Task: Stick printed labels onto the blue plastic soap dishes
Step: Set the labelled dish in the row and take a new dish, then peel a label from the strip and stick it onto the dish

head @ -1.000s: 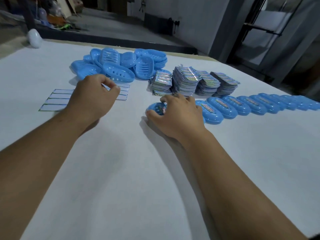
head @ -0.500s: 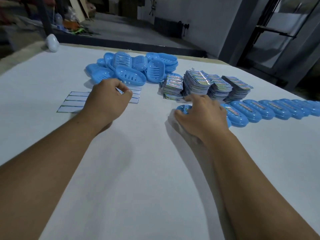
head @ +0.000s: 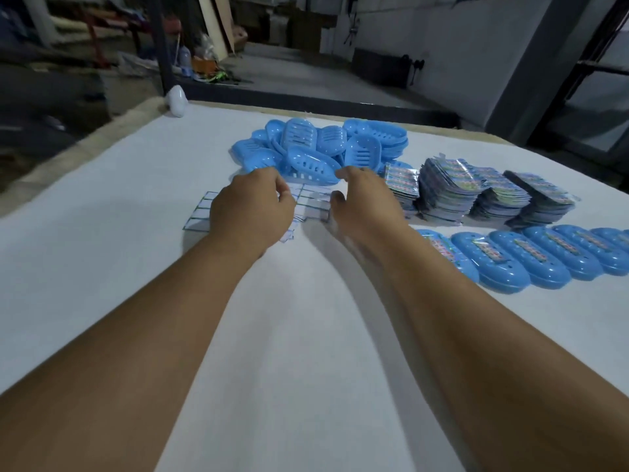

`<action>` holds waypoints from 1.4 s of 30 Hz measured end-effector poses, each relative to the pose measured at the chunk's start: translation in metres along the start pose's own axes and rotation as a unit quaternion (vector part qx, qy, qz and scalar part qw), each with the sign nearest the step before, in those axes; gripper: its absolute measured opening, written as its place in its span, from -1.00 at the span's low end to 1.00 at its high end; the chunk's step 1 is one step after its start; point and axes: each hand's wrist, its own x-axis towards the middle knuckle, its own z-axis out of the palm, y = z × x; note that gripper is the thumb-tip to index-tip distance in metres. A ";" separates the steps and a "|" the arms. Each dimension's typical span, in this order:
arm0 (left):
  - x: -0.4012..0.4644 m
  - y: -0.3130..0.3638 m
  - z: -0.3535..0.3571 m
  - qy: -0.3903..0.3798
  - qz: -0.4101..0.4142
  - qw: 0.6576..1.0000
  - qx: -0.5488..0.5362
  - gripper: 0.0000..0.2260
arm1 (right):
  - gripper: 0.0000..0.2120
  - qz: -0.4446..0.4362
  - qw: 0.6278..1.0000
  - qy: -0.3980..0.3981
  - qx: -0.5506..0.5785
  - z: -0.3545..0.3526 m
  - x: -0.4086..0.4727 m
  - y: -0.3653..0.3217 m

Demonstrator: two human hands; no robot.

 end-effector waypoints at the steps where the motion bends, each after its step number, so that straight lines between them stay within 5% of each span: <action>1: 0.001 -0.001 0.000 0.002 0.001 1.000 0.003 -0.90 | -0.57 0.005 1.000 0.006 0.004 0.006 0.007 -0.002; 11: 0.010 -0.009 0.001 0.043 0.022 0.996 0.071 -0.89 | -0.79 0.053 0.998 0.011 -0.045 0.027 0.047 0.001; 15: 0.010 -0.010 0.001 0.051 0.034 0.997 0.054 -0.89 | -0.85 0.018 0.998 0.064 0.019 0.025 0.044 0.004; 23: 0.012 -0.009 -0.006 0.068 0.119 0.990 0.018 -0.33 | -0.74 -0.041 0.959 0.152 0.234 0.003 0.022 0.005; 30: 0.007 0.002 -0.010 -0.045 0.213 0.975 -0.034 -0.07 | -0.71 0.029 0.942 0.066 0.328 -0.010 0.013 -0.001; 34: 0.001 0.005 -0.010 -0.105 0.202 0.969 -0.097 -0.22 | -0.81 0.066 0.950 -0.019 0.304 -0.009 0.007 -0.001; 42: 0.002 -0.006 -0.009 -0.221 0.150 0.963 -0.032 -0.39 | -0.74 0.056 0.977 -0.103 0.179 -0.011 0.003 -0.001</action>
